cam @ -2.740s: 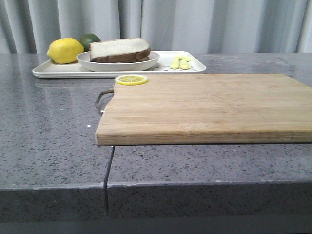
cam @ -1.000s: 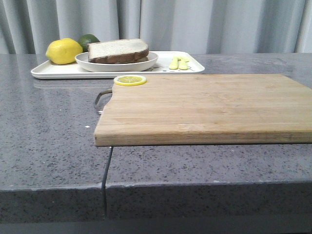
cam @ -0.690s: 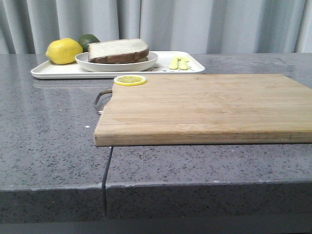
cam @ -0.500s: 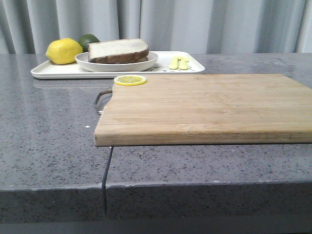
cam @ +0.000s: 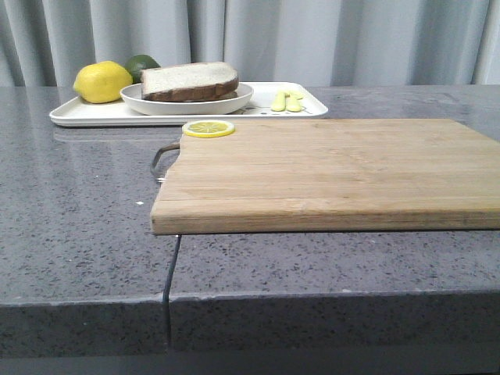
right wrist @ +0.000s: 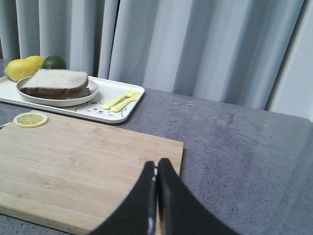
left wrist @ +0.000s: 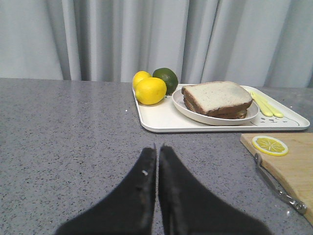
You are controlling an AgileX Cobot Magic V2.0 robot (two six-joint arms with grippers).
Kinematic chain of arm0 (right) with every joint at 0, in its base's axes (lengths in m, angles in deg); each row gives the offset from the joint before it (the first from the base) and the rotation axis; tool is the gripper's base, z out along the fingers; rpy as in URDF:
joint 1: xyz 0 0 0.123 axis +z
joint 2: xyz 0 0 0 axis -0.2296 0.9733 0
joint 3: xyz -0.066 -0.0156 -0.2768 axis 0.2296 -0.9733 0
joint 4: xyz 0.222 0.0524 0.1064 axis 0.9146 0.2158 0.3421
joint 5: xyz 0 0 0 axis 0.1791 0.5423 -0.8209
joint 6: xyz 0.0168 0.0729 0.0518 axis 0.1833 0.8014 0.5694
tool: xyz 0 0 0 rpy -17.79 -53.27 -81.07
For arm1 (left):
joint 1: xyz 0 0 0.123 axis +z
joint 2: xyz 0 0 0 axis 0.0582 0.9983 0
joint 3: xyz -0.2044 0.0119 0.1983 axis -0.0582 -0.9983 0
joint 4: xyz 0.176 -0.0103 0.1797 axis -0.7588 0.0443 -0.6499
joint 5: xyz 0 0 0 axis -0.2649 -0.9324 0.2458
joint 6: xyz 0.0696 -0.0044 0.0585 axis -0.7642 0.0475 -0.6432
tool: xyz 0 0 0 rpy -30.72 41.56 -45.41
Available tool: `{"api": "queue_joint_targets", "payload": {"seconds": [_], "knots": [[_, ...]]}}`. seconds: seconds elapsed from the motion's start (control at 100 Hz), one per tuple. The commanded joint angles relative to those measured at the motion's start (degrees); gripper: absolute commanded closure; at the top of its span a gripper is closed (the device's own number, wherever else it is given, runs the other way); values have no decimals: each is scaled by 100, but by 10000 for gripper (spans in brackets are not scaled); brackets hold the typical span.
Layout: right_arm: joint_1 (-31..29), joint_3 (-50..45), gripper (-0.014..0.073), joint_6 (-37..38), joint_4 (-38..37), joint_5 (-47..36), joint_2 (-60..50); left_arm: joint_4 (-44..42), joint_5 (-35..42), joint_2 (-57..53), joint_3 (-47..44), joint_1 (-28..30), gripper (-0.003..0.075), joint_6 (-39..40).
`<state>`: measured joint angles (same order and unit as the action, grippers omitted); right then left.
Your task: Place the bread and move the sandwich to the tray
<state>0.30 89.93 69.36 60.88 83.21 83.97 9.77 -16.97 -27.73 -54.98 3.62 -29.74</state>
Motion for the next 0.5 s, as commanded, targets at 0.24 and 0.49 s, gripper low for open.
{"api": "queue_joint_targets", "payload": {"seconds": [0.24, 0.49], "knots": [[-32, 112, 661, -34, -77, -416, 79, 51, 385, 52, 120, -54, 739, 5], [-32, 112, 661, -34, -77, -416, 79, -1314, 436, 45, -182, -54, 739, 874]]}}
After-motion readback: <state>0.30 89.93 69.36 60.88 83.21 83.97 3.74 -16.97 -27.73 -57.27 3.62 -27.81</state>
